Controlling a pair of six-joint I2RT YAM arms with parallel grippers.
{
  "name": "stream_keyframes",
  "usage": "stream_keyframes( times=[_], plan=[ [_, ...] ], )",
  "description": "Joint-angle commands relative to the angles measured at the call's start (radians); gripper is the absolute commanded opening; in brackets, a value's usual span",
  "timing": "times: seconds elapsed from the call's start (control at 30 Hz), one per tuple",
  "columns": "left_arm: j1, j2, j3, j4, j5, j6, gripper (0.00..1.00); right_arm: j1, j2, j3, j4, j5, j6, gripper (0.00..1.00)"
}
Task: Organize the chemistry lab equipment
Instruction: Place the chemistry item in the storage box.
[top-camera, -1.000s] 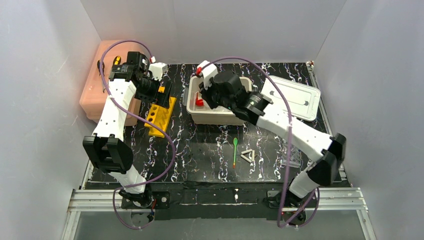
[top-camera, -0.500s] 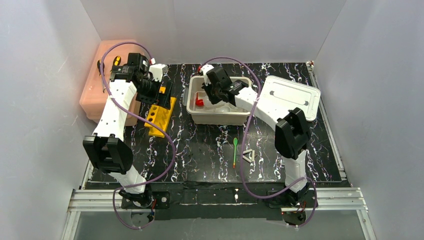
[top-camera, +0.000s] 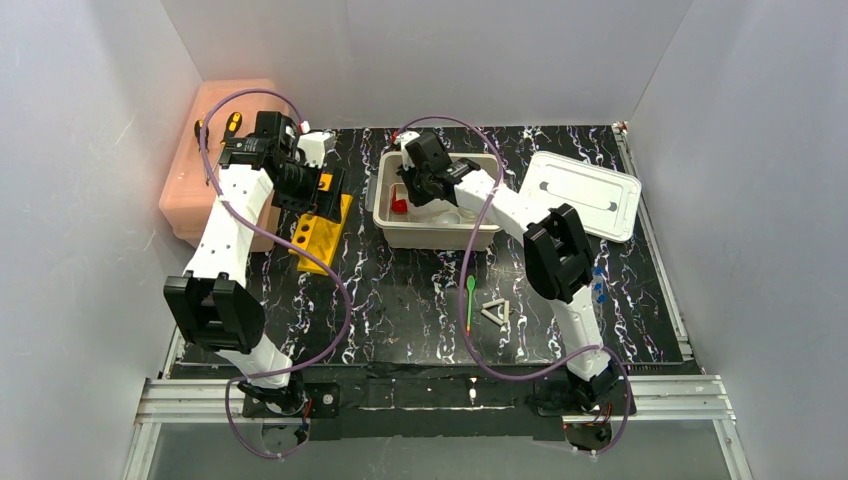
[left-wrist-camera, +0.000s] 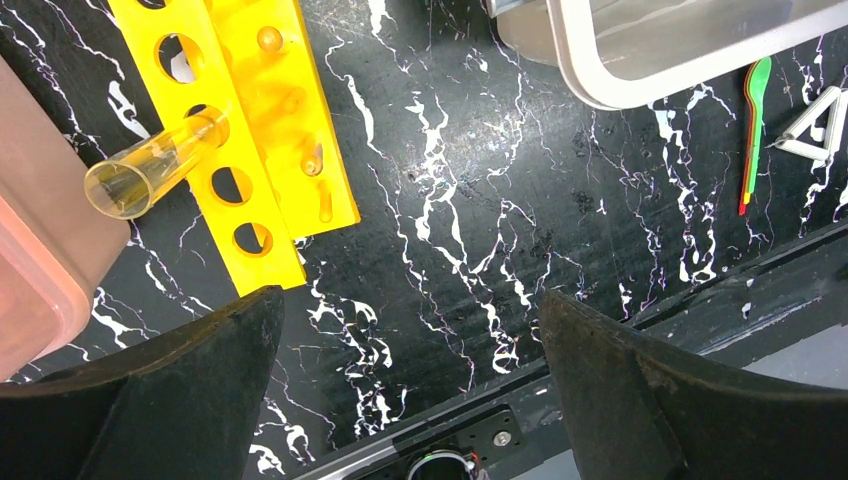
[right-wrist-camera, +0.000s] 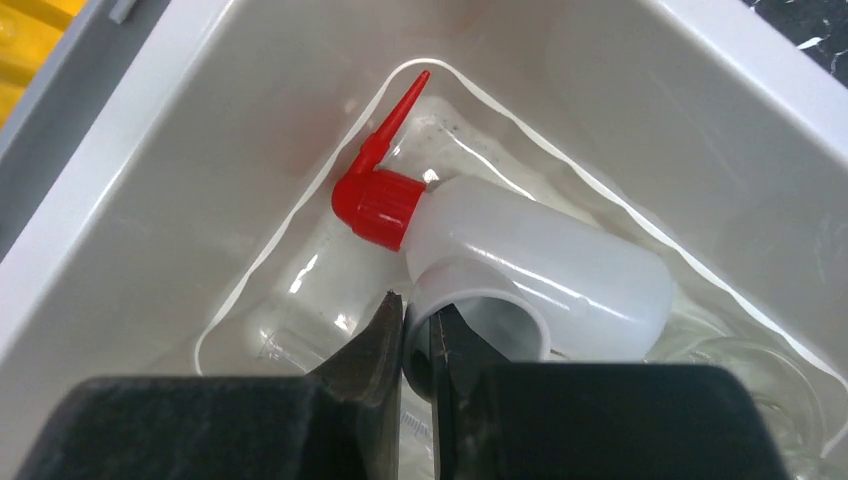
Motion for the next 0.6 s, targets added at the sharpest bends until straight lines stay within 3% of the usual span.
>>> stream_keyframes(
  times=[0.0,0.57],
  plan=[
    [0.004,-0.058,-0.018,-0.008,-0.003,-0.010,0.99,-0.006,0.060,0.060,-0.013,-0.035,0.026,0.01],
    [0.005,-0.088,-0.066,0.013,0.002,-0.008,1.00,-0.026,0.122,0.080,-0.006,-0.038,0.049,0.01]
  ],
)
